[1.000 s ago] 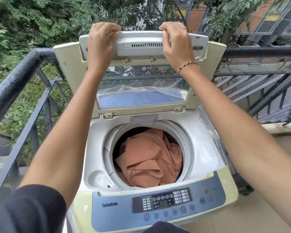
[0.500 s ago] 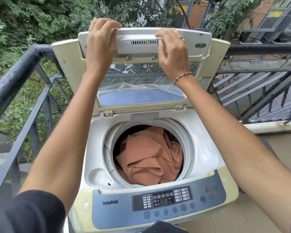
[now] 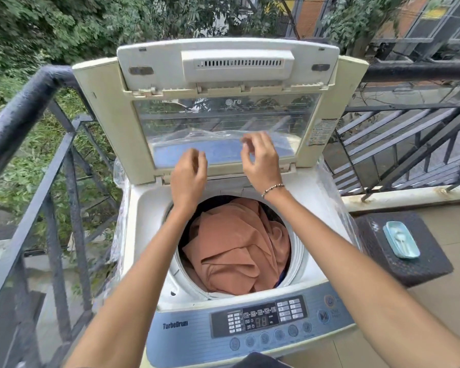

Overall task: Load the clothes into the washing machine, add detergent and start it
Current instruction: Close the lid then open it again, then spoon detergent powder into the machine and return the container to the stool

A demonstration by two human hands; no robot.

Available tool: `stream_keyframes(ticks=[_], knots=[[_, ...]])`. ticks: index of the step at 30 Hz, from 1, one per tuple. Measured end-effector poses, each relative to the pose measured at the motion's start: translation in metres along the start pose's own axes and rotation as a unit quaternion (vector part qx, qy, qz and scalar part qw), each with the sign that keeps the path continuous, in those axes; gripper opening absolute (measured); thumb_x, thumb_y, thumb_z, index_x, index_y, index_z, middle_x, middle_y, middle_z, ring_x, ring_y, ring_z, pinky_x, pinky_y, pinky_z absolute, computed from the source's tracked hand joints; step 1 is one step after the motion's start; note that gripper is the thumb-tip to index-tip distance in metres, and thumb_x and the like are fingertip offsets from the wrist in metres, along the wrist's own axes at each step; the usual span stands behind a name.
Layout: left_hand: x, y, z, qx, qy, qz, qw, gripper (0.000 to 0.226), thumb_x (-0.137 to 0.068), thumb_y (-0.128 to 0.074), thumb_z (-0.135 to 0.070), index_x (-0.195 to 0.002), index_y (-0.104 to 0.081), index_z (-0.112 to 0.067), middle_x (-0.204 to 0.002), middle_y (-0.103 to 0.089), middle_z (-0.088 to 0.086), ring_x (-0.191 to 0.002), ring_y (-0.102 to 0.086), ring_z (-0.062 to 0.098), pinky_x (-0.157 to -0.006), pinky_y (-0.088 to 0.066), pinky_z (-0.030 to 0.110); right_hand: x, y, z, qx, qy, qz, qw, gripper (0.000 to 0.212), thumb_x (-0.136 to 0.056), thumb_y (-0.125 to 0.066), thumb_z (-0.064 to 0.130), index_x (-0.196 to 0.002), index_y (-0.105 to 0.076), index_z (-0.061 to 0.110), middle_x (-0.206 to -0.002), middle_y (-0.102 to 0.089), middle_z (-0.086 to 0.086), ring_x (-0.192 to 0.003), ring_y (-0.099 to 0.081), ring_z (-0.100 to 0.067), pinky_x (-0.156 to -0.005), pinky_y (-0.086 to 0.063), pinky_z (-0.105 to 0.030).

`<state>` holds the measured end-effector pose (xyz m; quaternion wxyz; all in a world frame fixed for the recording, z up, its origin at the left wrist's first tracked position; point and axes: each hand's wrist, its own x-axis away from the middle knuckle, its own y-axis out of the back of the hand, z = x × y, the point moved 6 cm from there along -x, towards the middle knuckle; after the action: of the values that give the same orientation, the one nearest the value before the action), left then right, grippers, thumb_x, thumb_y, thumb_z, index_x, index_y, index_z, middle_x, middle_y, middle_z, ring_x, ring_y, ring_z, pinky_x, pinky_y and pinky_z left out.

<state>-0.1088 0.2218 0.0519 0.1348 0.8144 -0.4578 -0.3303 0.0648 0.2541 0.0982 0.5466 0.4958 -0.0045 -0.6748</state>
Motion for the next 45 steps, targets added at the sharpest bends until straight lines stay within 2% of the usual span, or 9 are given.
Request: stream_keyframes(ticks=[4, 6, 8, 11, 16, 27, 35, 39, 45], knots=[[0.041, -0.042, 0.067, -0.038, 0.244, 0.090, 0.965, 0.051, -0.097, -0.031, -0.040, -0.079, -0.066, -0.007, -0.077, -0.070, 0.013, -0.080, -0.065, 0.032, -0.072, -0.049, 0.036, 0.049, -0.038, -0.056, -0.035, -0.250, 0.074, 0.965, 0.010, -0.087, -0.054, 0.007, -0.085, -0.063, 0.003, -0.086, -0.065, -0.012, -0.077, -0.060, -0.025, -0.074, -0.047, -0.033], [0.055, -0.068, 0.085, 0.041, 0.341, 0.153, 0.927, 0.053, -0.098, -0.032, -0.042, -0.093, -0.067, -0.003, -0.087, -0.073, 0.012, -0.084, -0.068, 0.030, -0.087, -0.052, 0.041, 0.077, -0.056, -0.085, -0.096, -0.443, 0.098, 0.886, 0.011, -0.088, -0.055, 0.009, -0.083, -0.064, 0.003, -0.091, -0.068, -0.016, -0.083, -0.063, -0.026, -0.079, -0.049, -0.033], [0.064, -0.091, 0.090, 0.198, 0.447, 0.177, 0.854, 0.054, -0.099, -0.038, -0.044, -0.120, -0.055, 0.003, -0.111, -0.066, 0.017, -0.094, -0.065, 0.028, -0.089, -0.052, 0.038, 0.102, -0.075, -0.096, -0.246, -0.597, 0.089, 0.758, 0.012, -0.090, -0.053, 0.003, -0.090, -0.063, -0.003, -0.102, -0.063, -0.024, -0.087, -0.064, -0.027, -0.084, -0.051, -0.033], [0.070, -0.110, 0.083, 0.344, 0.525, 0.157, 0.762, 0.071, -0.095, -0.050, -0.044, -0.143, -0.029, 0.003, -0.138, -0.048, 0.018, -0.121, -0.054, 0.030, -0.091, -0.044, 0.032, 0.121, -0.090, -0.096, -0.358, -0.663, 0.091, 0.651, 0.032, -0.093, -0.050, -0.001, -0.122, -0.049, -0.014, -0.128, -0.052, -0.029, -0.120, -0.054, -0.033, -0.099, -0.044, -0.035], [0.063, -0.122, 0.081, 0.418, 0.545, 0.110, 0.718, 0.066, -0.091, -0.061, -0.034, -0.140, -0.035, 0.002, -0.143, -0.044, 0.018, -0.127, -0.050, 0.028, -0.105, -0.038, 0.034, 0.127, -0.105, -0.098, -0.432, -0.684, 0.039, 0.586, 0.037, -0.094, -0.050, 0.000, -0.129, -0.043, -0.012, -0.139, -0.042, -0.029, -0.131, -0.043, -0.035, -0.109, -0.035, -0.038], [0.076, -0.123, 0.083, 0.424, 0.557, 0.109, 0.706, 0.066, -0.088, -0.060, -0.049, -0.138, -0.040, -0.011, -0.133, -0.055, 0.009, -0.099, -0.062, 0.020, -0.082, -0.050, 0.041, 0.118, -0.113, -0.091, -0.482, -0.690, 0.007, 0.540, 0.065, -0.091, -0.060, 0.023, -0.142, -0.029, -0.001, -0.149, -0.026, -0.025, -0.139, -0.032, -0.031, -0.114, -0.029, -0.037], [0.099, -0.119, 0.088, 0.411, 0.549, 0.114, 0.718, 0.059, -0.090, -0.059, -0.046, -0.133, -0.045, -0.009, -0.125, -0.058, 0.009, -0.086, -0.064, 0.015, -0.092, -0.051, 0.041, 0.135, -0.099, -0.091, -0.461, -0.695, -0.009, 0.552, 0.046, -0.089, -0.063, 0.010, -0.127, -0.042, -0.003, -0.133, -0.046, -0.030, -0.125, -0.049, -0.035, -0.108, -0.039, -0.042], [0.109, -0.114, 0.086, 0.412, 0.550, 0.109, 0.718, 0.057, -0.090, -0.058, -0.045, -0.132, -0.045, -0.009, -0.115, -0.058, 0.006, -0.088, -0.065, 0.016, -0.082, -0.052, 0.034, 0.144, -0.096, -0.090, -0.452, -0.700, -0.015, 0.553, 0.045, -0.088, -0.063, 0.010, -0.127, -0.045, -0.005, -0.132, -0.048, -0.028, -0.124, -0.050, -0.032, -0.107, -0.041, -0.039], [0.117, -0.111, 0.085, 0.399, 0.544, 0.122, 0.728, 0.056, -0.092, -0.055, -0.045, -0.133, -0.044, -0.008, -0.126, -0.056, 0.007, -0.089, -0.064, 0.017, -0.089, -0.049, 0.036, 0.153, -0.095, -0.090, -0.451, -0.701, -0.032, 0.552, 0.040, -0.089, -0.061, 0.006, -0.125, -0.048, -0.007, -0.131, -0.050, -0.028, -0.123, -0.051, -0.031, -0.104, -0.042, -0.035]])
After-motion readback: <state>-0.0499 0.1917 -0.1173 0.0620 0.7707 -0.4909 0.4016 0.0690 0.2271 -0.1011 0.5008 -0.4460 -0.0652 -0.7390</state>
